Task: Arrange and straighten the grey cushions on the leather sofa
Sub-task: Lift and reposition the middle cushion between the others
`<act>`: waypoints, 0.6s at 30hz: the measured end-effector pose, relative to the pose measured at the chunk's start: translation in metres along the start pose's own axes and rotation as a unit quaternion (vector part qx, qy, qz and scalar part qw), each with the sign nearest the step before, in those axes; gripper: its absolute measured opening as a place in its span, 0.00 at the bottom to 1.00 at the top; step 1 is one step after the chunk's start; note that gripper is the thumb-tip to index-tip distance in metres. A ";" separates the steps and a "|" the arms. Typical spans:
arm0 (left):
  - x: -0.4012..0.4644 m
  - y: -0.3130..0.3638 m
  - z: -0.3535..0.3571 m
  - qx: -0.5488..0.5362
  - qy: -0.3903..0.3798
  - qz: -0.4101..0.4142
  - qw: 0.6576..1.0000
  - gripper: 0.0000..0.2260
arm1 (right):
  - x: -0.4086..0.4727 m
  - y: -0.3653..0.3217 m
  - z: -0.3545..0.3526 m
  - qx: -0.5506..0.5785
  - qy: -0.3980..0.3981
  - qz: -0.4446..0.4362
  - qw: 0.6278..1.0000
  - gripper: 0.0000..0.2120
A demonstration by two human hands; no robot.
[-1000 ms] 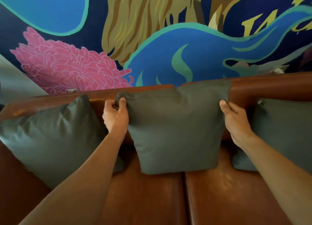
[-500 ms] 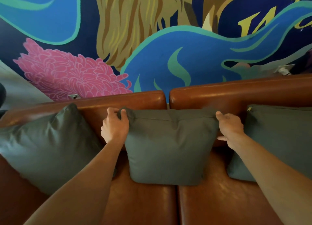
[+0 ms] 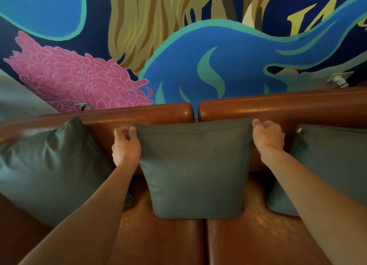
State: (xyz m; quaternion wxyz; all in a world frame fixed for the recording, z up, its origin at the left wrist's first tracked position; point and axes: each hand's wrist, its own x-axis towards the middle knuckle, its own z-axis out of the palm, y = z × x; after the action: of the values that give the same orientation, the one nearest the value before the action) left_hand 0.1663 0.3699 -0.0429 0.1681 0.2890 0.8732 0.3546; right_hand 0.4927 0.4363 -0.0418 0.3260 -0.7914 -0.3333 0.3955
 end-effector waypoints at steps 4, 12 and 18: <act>-0.026 -0.025 0.007 -0.087 -0.096 0.024 0.991 0.30 | -0.029 0.010 0.017 0.041 0.007 -0.024 0.999 0.30; -0.045 -0.038 0.035 -0.109 -0.123 -0.006 0.986 0.34 | -0.025 0.046 0.039 -0.043 0.022 -0.035 0.998 0.31; -0.033 -0.040 0.037 -0.102 -0.127 -0.057 0.985 0.34 | 0.001 0.053 0.036 -0.013 -0.030 0.022 0.999 0.25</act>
State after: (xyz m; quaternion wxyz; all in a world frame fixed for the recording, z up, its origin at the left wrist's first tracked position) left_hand 0.1951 0.3450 -0.0946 0.3264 0.2630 0.8188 0.3924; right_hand 0.4764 0.4162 -0.1003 0.2970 -0.7906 -0.3302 0.4215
